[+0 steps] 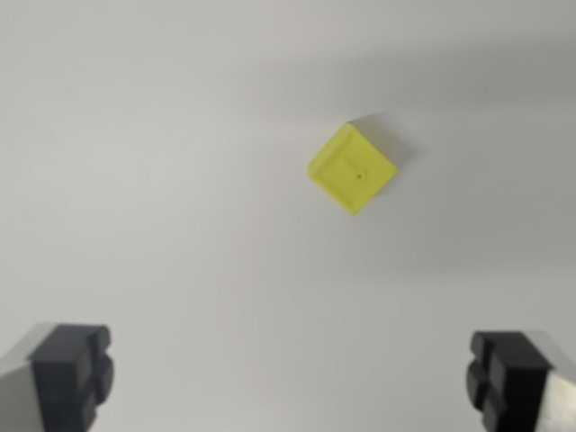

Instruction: Pick yellow cube

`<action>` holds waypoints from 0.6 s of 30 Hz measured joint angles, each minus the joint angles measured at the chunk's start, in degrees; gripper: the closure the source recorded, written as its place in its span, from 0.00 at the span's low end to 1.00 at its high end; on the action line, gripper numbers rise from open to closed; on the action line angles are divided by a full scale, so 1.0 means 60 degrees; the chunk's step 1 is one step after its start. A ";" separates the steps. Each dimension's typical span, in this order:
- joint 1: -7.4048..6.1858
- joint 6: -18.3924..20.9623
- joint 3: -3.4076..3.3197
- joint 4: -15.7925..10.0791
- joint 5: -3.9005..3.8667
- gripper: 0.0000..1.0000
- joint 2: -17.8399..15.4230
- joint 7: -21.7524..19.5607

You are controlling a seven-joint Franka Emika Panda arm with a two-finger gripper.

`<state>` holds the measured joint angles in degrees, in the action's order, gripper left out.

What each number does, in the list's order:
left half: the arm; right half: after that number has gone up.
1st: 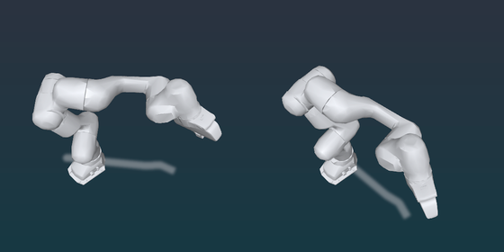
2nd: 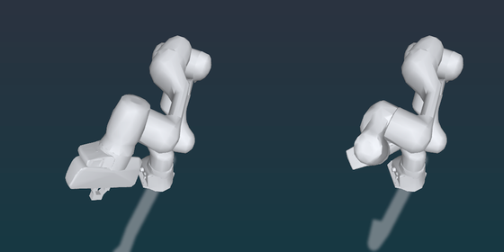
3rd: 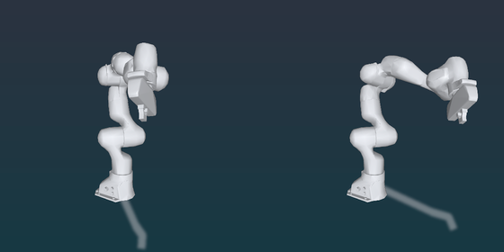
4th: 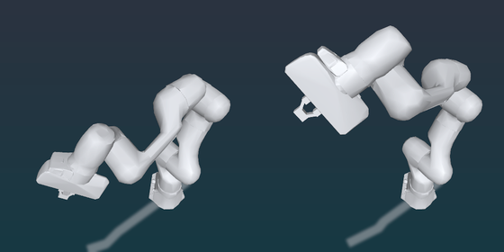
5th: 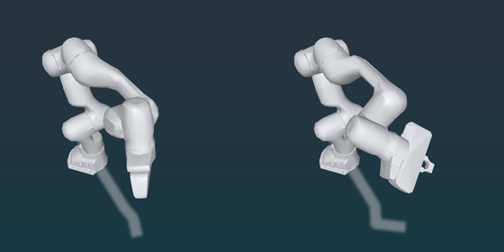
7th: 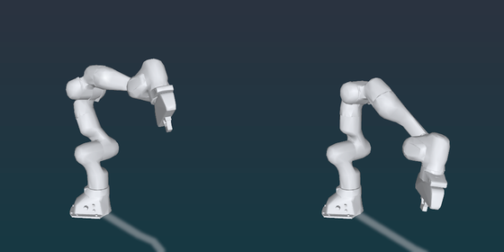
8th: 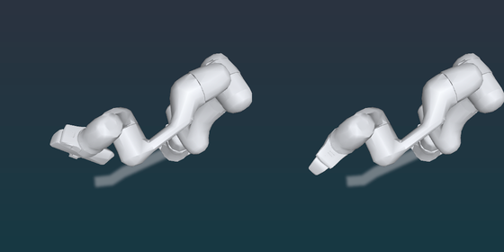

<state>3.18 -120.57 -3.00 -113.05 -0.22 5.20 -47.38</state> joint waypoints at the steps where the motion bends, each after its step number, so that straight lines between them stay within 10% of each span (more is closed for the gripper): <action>1: 0.0000 0.0000 0.0000 0.0000 0.0000 0.00 0.0000 0.0000; 18: 0.0110 -0.0577 0.0000 -0.0324 0.0054 0.00 0.0295 0.1135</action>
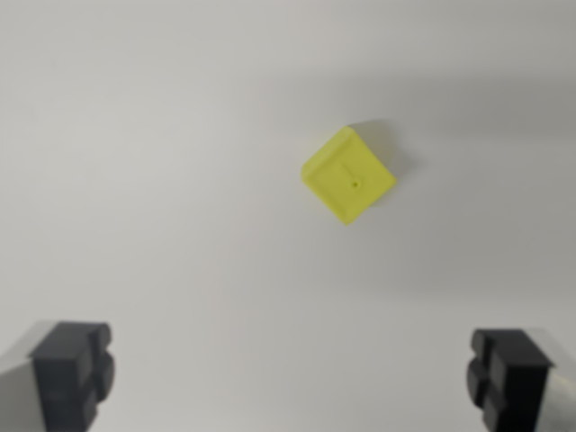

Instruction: Pick yellow cube

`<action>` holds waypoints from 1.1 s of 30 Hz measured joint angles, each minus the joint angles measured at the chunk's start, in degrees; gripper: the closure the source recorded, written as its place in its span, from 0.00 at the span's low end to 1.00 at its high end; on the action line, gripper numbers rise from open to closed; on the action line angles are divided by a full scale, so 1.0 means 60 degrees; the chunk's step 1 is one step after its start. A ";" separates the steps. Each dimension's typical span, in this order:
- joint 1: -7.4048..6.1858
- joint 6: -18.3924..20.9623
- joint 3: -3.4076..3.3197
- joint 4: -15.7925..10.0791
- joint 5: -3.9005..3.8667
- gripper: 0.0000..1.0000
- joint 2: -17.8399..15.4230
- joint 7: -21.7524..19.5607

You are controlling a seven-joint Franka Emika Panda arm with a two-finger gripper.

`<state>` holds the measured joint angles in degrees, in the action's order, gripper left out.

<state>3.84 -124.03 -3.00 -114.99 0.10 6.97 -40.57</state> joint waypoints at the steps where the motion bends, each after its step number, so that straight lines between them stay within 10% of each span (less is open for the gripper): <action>1: 0.0008 -0.0051 0.0000 -0.0027 0.0004 0.00 0.0028 0.0084; 33: 0.0254 -0.1613 0.0002 -0.0626 0.0145 0.00 0.1108 0.2909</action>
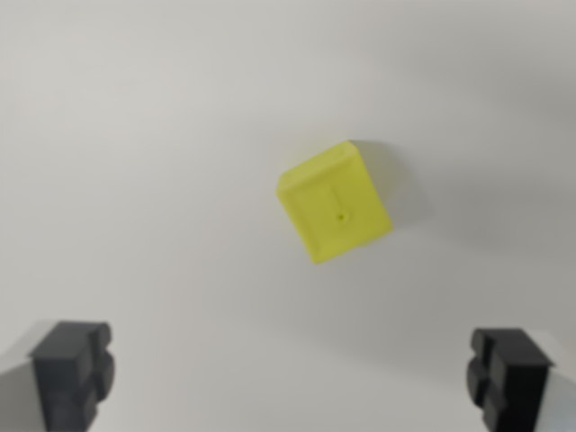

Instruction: Pick yellow cube

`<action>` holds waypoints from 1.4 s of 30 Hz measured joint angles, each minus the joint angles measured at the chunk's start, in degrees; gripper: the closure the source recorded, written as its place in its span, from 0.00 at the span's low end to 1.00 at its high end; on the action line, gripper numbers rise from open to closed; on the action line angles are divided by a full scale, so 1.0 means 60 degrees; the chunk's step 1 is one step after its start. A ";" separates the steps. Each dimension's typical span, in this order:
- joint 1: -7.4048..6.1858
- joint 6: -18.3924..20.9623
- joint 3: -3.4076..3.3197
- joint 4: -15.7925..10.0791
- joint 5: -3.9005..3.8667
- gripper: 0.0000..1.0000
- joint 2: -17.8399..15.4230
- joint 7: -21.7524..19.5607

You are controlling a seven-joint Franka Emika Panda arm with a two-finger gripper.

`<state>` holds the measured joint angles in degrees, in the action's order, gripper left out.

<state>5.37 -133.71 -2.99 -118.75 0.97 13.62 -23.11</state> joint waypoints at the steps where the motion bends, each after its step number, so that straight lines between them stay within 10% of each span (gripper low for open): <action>1: 0.0008 -0.0047 0.0000 -0.0011 0.0005 0.00 0.0041 0.0094; 42: 0.0297 -0.1847 0.0008 -0.0071 0.0221 0.00 0.1947 0.3794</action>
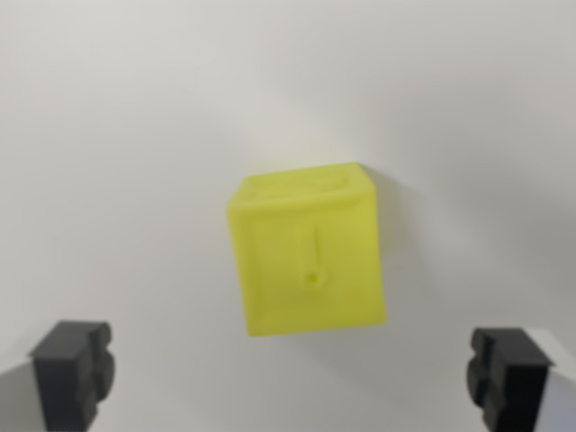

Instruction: Pick yellow cube

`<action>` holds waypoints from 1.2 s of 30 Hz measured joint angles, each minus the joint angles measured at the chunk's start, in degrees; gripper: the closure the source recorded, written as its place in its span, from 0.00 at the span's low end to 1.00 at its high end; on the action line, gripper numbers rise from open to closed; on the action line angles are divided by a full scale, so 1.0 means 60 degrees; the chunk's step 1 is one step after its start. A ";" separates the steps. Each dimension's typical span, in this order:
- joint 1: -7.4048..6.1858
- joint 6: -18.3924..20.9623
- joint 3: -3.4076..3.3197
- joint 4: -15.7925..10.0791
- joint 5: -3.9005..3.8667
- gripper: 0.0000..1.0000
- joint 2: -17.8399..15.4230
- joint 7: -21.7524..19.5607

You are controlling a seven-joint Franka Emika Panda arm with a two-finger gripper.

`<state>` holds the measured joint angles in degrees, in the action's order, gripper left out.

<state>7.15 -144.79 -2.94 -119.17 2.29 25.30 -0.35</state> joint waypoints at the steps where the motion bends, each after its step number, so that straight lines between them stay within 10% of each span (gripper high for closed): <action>1: 0.0007 -0.0039 0.0000 0.0008 0.0005 0.00 0.0054 0.0091; 36: 0.0100 -0.1382 -0.0003 0.0507 0.0265 0.00 0.1969 0.1816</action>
<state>7.75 -153.08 -2.96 -116.13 3.88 37.12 10.54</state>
